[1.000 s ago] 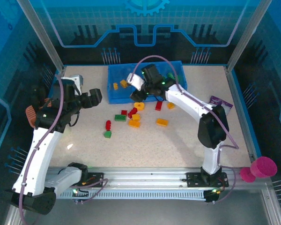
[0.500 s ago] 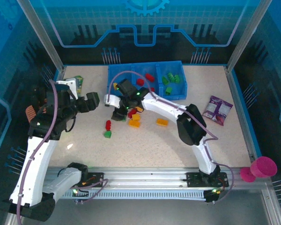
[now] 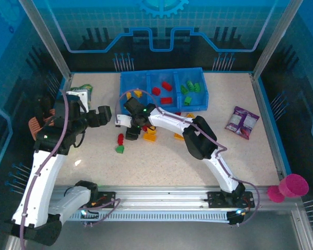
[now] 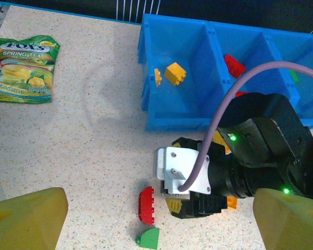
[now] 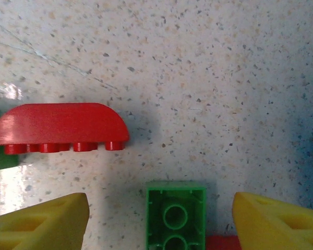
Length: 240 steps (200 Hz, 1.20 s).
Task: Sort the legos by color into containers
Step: Pick up the lego from the center of the table, then place the lego in the container.
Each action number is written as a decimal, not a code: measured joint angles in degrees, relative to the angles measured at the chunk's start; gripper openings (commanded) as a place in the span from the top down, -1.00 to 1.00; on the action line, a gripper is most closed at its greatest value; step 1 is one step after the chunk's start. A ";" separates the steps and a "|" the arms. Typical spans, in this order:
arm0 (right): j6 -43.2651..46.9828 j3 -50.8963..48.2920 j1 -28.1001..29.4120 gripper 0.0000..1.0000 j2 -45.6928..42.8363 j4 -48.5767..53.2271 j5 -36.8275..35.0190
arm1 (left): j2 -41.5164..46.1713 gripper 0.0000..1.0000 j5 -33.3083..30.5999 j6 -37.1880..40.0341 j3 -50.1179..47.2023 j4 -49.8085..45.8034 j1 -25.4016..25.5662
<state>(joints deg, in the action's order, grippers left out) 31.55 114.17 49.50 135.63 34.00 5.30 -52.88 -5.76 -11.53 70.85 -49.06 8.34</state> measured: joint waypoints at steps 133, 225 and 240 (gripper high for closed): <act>1.27 -5.38 1.07 0.62 -1.40 1.46 -5.81 | -0.96 -0.88 0.02 1.44 -1.42 0.76 -1.11; -11.87 -29.81 -18.08 0.59 -39.34 -2.91 -5.79 | -3.67 -0.89 0.13 2.54 -1.42 1.33 -2.23; -13.99 -30.93 -25.20 0.59 -41.07 -4.33 -6.67 | -4.57 -0.89 0.17 2.69 -1.42 1.38 -2.29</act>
<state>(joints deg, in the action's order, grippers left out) 17.56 83.24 24.29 94.56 29.67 -1.37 -57.45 -5.58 -8.84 69.43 -47.68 6.04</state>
